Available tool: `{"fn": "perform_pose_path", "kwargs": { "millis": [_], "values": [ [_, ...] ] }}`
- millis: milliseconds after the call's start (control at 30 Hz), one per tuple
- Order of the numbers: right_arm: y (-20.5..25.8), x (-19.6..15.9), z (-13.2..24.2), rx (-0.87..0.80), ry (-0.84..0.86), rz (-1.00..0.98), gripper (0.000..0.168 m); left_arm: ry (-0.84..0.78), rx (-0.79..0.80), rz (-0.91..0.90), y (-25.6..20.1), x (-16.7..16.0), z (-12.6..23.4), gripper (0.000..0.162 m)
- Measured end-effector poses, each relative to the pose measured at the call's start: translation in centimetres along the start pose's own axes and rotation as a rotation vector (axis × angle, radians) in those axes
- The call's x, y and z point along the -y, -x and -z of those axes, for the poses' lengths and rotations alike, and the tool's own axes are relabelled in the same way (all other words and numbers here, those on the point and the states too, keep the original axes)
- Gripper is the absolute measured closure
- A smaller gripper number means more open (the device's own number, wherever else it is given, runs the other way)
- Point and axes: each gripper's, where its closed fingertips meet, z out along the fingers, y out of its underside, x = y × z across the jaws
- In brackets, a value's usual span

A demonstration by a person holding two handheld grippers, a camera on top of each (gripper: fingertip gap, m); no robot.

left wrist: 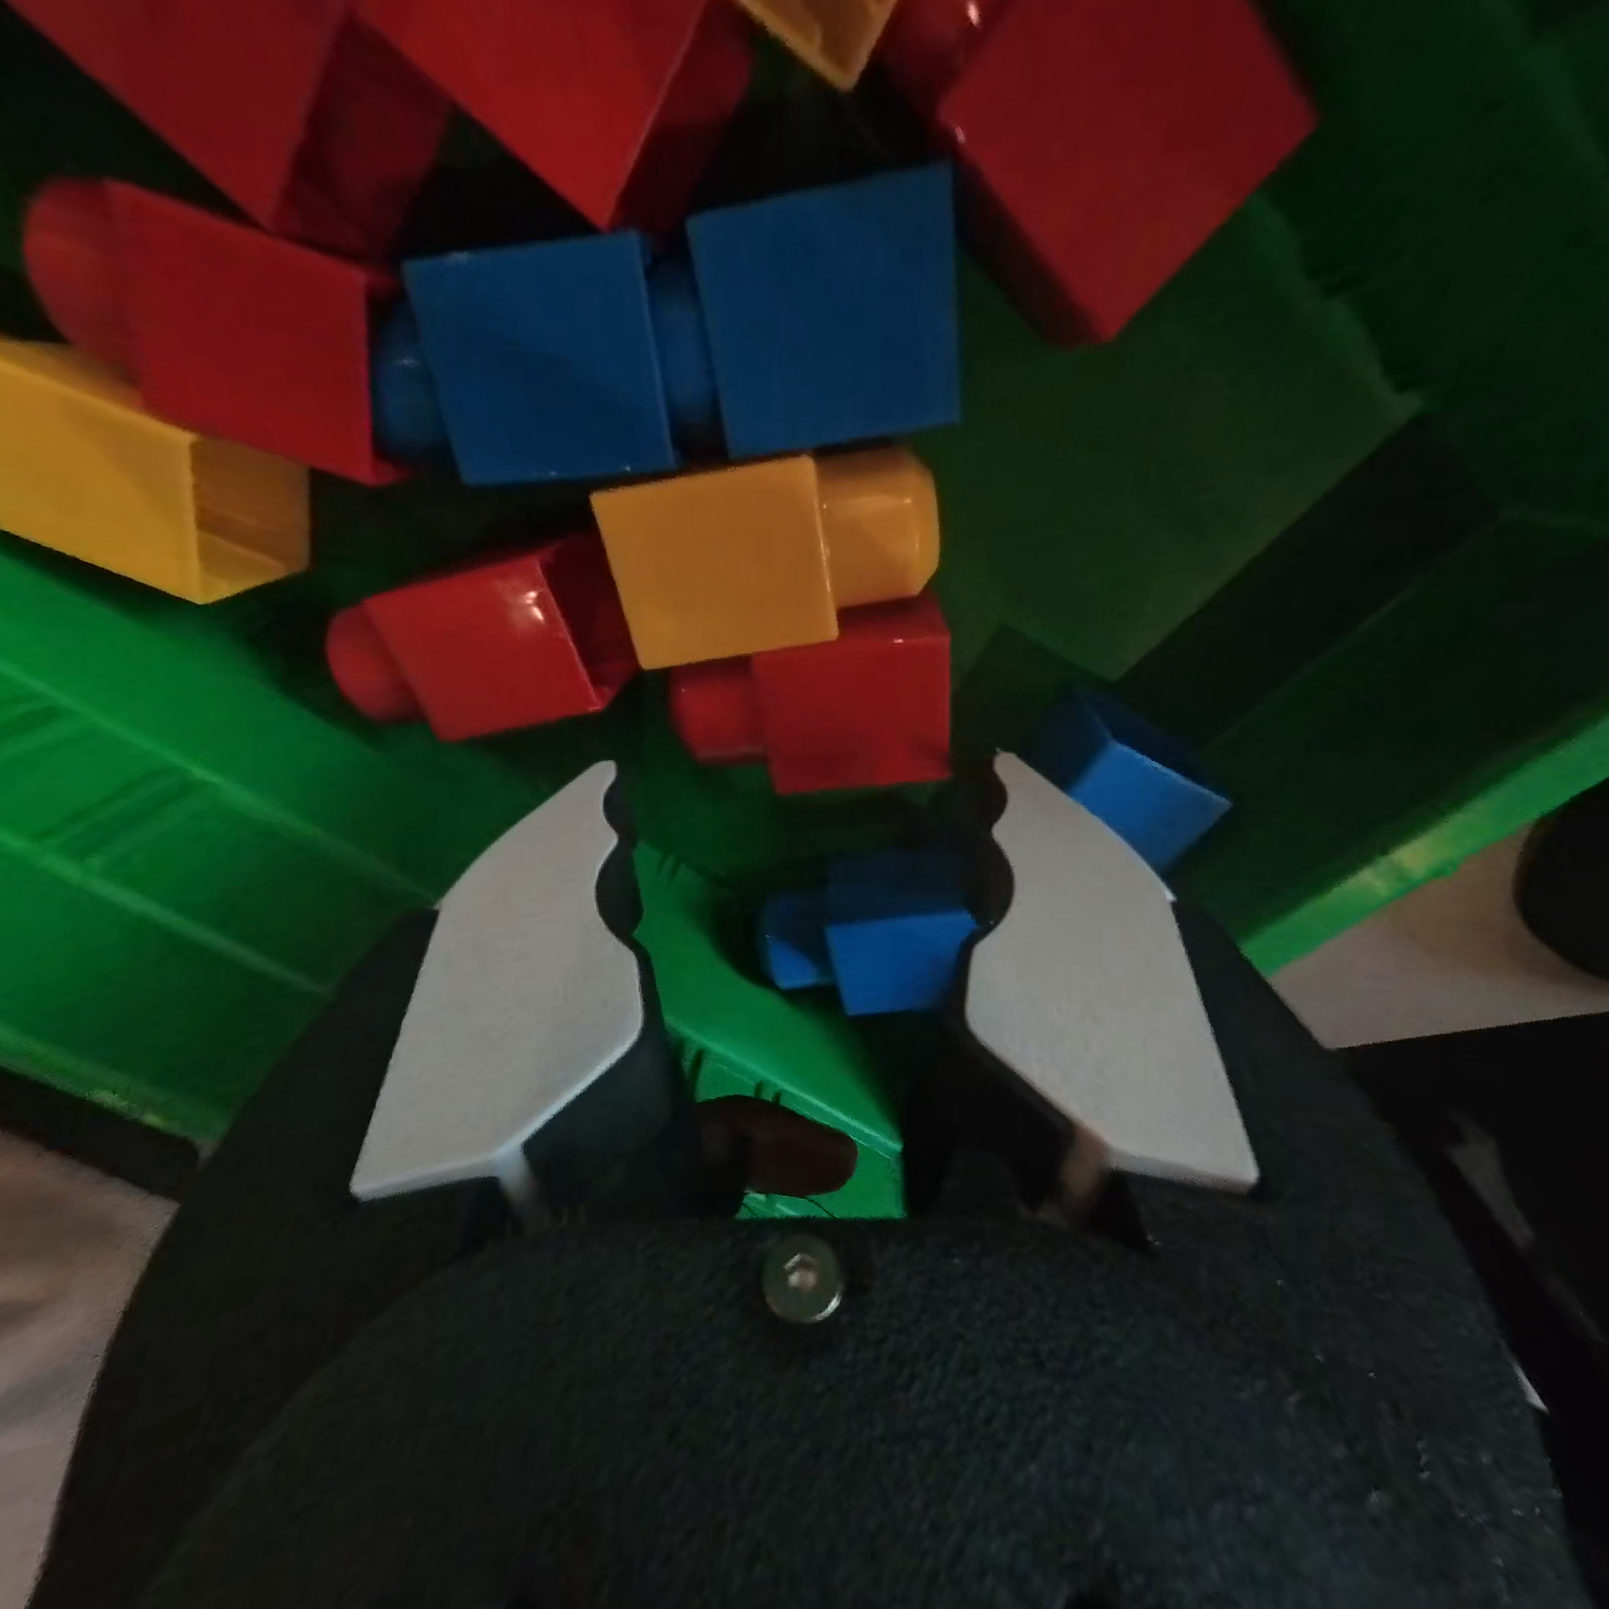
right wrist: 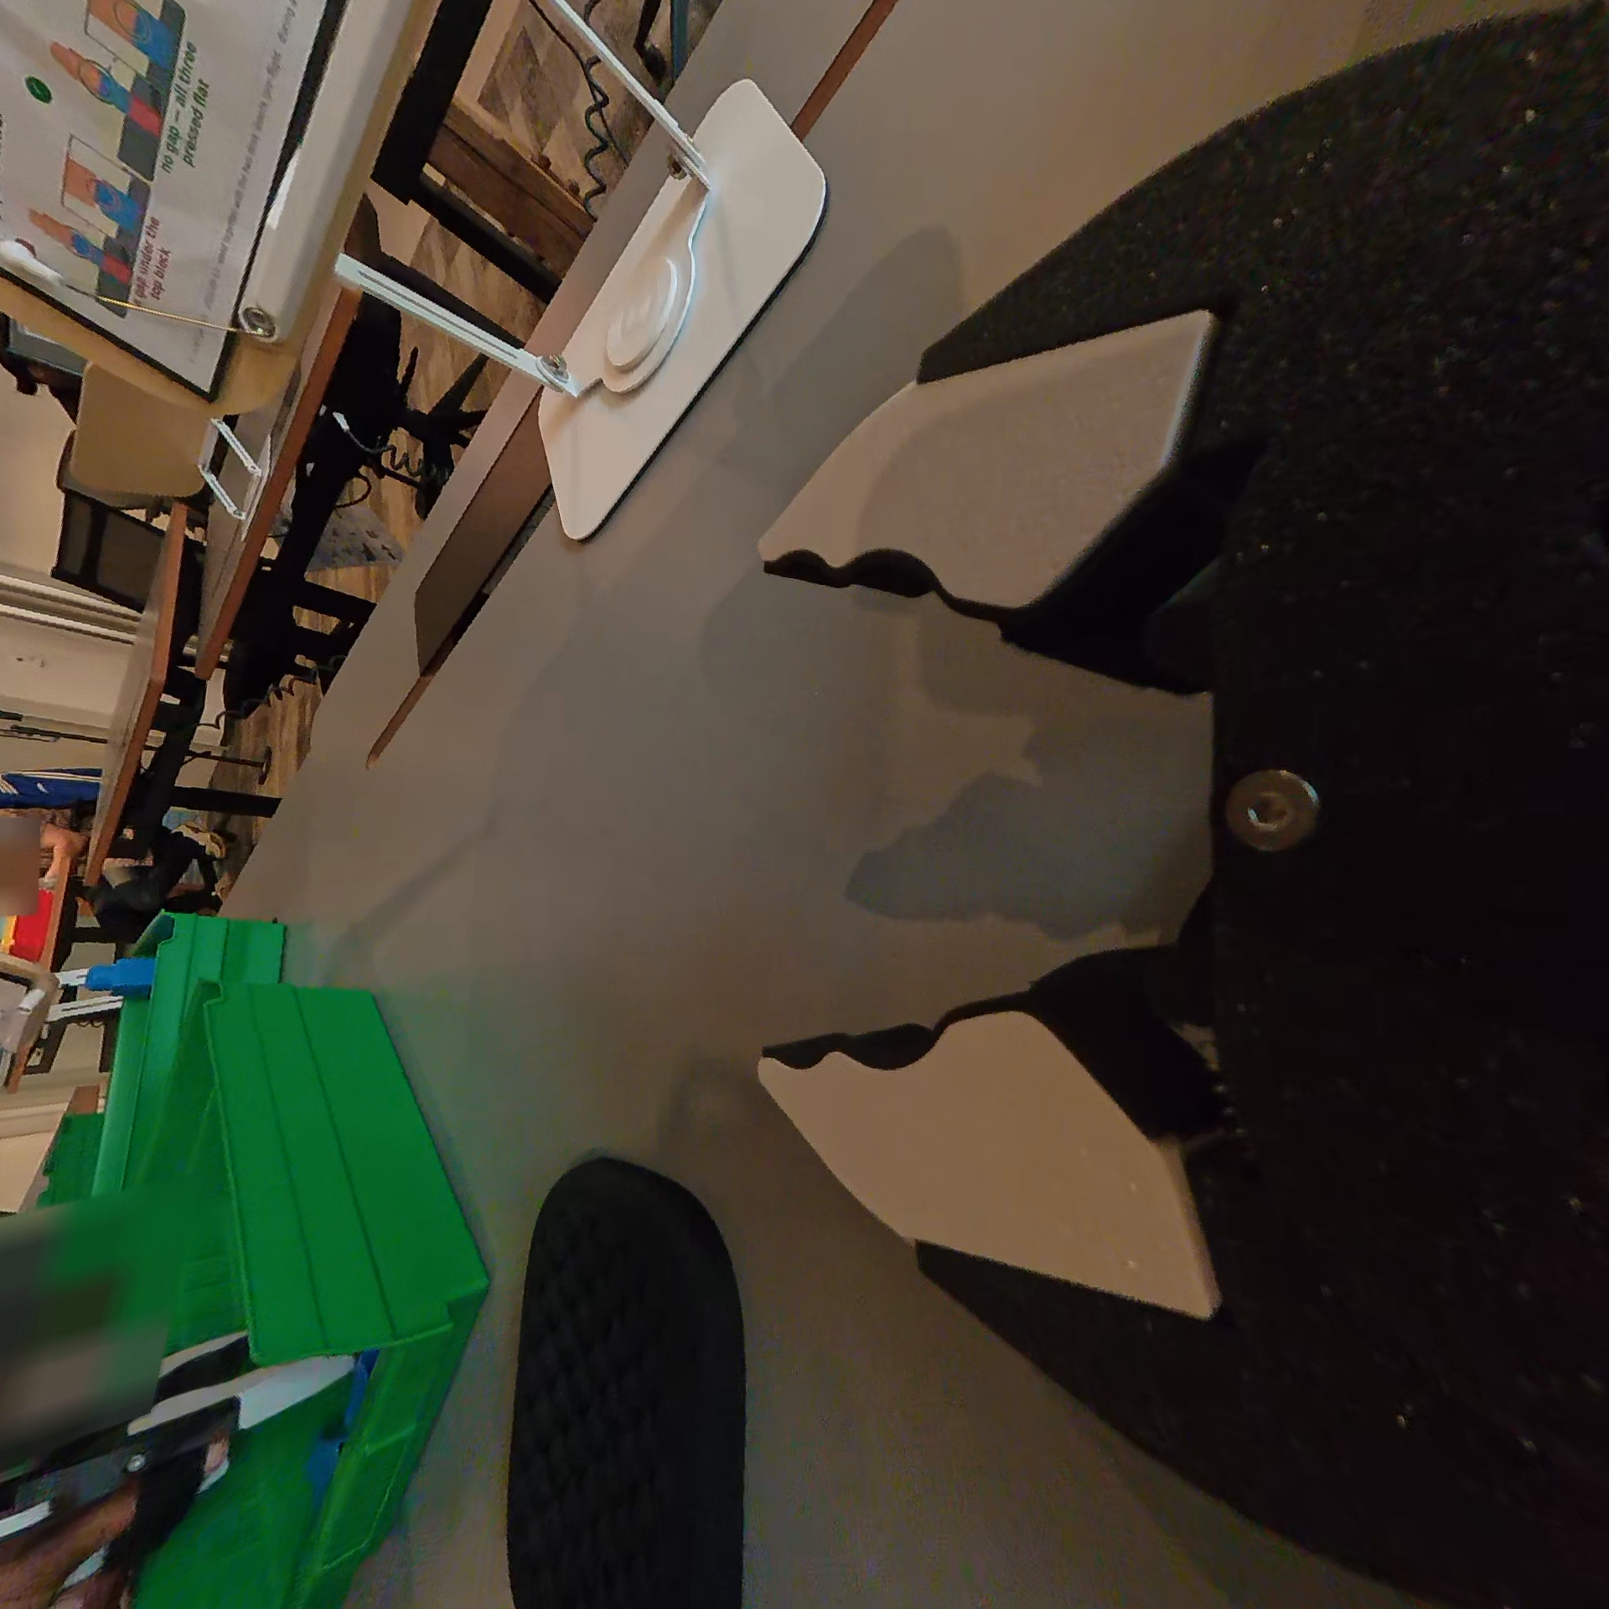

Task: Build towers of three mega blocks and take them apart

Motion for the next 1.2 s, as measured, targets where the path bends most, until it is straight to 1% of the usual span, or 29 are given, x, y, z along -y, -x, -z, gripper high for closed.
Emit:
{"fn": "perform_pose_path", "kwargs": {
  "millis": [100,200,267,300,433,533,700,833,933,1067,1200],
  "values": [
    [0.0,0.2,0.1,-0.001,-0.008,0.006,0.07,0.003,-0.025,0.016,-0.2,-0.1,-0.8,0.085],
    [0.0,0.2,0.1,-0.002,-0.011,0.006,0.071,0.008,-0.041,0.025,-0.4,0.0,-1.7,0.085],
    [0.0,0.2,0.2,-0.001,-0.011,0.009,0.071,0.015,-0.041,0.01,-0.5,0.0,-2.2,0.094],
    [0.0,0.2,0.2,-0.003,-0.01,0.01,0.071,0.016,-0.036,0.004,-0.5,0.0,-2.2,0.096],
    [0.0,0.1,0.1,-0.001,-0.002,0.01,0.071,-0.039,-0.026,-0.047,-0.8,0.5,-1.3,0.098],
    [0.1,-0.1,0.0,0.005,0.008,0.013,0.071,-0.117,0.042,-0.082,-0.6,0.8,0.5,0.098],
    [0.3,-0.4,-0.1,0.022,0.022,0.004,0.074,-0.329,0.156,-0.113,-0.6,2.3,4.5,0.098],
    [0.6,-0.6,-0.4,0.047,0.035,-0.019,0.074,-0.6,0.292,-0.192,-2.0,5.3,7.8,0.098],
    [0.7,-0.8,-0.5,0.053,0.053,-0.017,0.074,-0.801,0.338,-0.255,-4.7,7.6,9.9,0.097],
    [1.1,-0.3,-0.6,0.071,0.074,-0.012,0.074,-1.07,0.323,-0.344,-9.4,10.4,12.2,0.098],
    [2.0,0.9,-0.7,0.125,0.087,-0.04,0.077,-1.245,0.348,-0.435,-13.7,12.5,13.4,0.098]
  ]
}}
